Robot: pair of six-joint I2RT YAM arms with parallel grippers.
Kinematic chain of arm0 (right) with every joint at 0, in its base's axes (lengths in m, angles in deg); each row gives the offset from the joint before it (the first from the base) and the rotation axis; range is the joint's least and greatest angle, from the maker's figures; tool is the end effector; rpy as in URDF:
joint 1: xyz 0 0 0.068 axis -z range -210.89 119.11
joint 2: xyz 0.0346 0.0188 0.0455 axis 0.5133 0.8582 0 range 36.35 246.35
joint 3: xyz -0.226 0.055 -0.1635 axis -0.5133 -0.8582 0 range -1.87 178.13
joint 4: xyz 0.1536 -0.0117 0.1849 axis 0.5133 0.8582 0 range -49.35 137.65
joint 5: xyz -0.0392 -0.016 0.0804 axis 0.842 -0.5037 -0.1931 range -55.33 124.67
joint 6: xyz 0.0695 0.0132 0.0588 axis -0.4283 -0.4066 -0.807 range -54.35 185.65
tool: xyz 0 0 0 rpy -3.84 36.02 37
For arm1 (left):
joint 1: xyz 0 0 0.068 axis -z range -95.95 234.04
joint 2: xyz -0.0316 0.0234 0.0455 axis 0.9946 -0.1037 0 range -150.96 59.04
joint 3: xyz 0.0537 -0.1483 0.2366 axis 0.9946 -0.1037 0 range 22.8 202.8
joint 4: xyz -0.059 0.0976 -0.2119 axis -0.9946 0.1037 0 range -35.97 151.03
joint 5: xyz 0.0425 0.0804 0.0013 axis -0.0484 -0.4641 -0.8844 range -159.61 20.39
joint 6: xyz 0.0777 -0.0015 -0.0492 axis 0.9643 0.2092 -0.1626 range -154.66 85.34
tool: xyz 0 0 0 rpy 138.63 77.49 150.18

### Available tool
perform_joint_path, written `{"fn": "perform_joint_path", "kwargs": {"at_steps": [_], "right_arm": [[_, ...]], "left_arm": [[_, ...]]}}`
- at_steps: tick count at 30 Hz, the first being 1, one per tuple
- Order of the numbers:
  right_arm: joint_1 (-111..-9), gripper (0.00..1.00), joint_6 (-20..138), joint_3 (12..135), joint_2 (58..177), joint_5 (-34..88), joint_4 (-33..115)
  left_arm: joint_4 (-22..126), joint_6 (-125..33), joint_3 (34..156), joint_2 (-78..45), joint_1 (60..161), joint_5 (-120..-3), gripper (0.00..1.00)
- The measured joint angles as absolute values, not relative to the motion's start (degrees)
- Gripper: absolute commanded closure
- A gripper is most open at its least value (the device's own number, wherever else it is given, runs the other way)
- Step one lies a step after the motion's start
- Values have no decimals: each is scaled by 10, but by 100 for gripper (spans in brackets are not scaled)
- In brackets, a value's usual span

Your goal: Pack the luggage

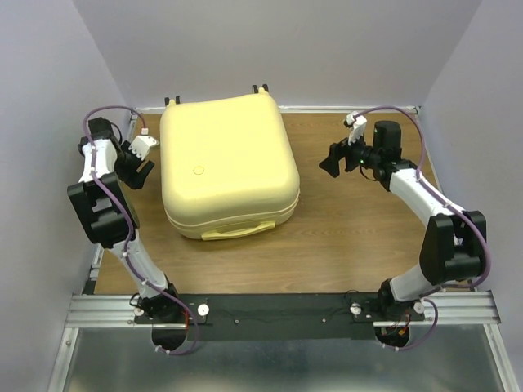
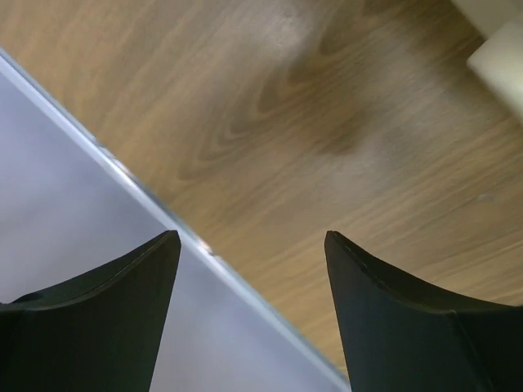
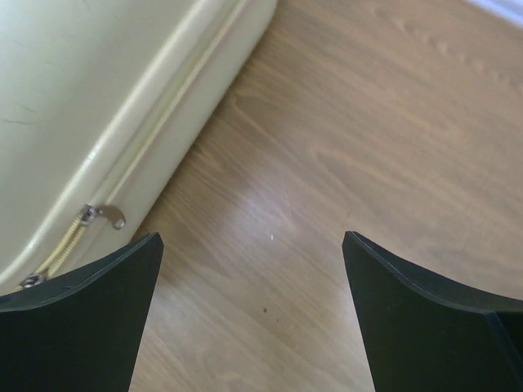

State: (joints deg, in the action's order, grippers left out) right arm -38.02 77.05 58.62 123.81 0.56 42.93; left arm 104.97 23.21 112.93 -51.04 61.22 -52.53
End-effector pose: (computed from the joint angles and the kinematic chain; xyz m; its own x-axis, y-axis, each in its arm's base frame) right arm 0.3491 0.0904 0.2720 -0.3591 -0.2099 -0.9094 -0.6725 0.7338 0.0961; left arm 0.3732 0.1307 0.2085 -0.7022 0.5827 -0.4092 0.5875 0.7988 0.1294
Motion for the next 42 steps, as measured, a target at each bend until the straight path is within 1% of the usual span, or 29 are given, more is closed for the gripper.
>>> {"fn": "perform_joint_path", "kwargs": {"at_steps": [5, 11, 14, 16, 22, 25, 26, 27, 30, 37, 39, 42], "right_arm": [[-362, 0, 749, 586, 1254, 22, 473], [-314, 0, 716, 589, 1281, 35, 506], [-309, 0, 710, 592, 1288, 42, 512], [-309, 0, 706, 599, 1293, 46, 516], [-309, 0, 702, 653, 1334, 57, 521], [-305, 0, 701, 676, 1361, 57, 520], [-305, 0, 701, 676, 1363, 57, 520], [-305, 0, 701, 675, 1362, 57, 521], [-305, 0, 702, 662, 1352, 57, 519], [-302, 0, 715, 613, 1280, 74, 540], [-298, 0, 717, 614, 1259, 80, 541], [-273, 0, 714, 632, 1239, 86, 544]], "left_arm": [[1055, 303, 1175, -531, 626, -511, 19], [1040, 377, 1223, -535, 702, -394, 19], [1049, 419, 1267, -557, 761, -349, 20], [1058, 427, 1280, -573, 786, -314, 22], [1089, 420, 1236, -585, 822, -237, 21], [1065, 396, 1200, -571, 820, -225, 18], [1054, 387, 1193, -568, 818, -224, 10], [1040, 374, 1183, -563, 818, -224, 9], [1001, 325, 1166, -553, 817, -236, 8], [975, 171, 1171, -548, 799, -265, 8], [968, 130, 1184, -539, 784, -274, 8], [957, 48, 1237, -515, 742, -311, 8]]}}
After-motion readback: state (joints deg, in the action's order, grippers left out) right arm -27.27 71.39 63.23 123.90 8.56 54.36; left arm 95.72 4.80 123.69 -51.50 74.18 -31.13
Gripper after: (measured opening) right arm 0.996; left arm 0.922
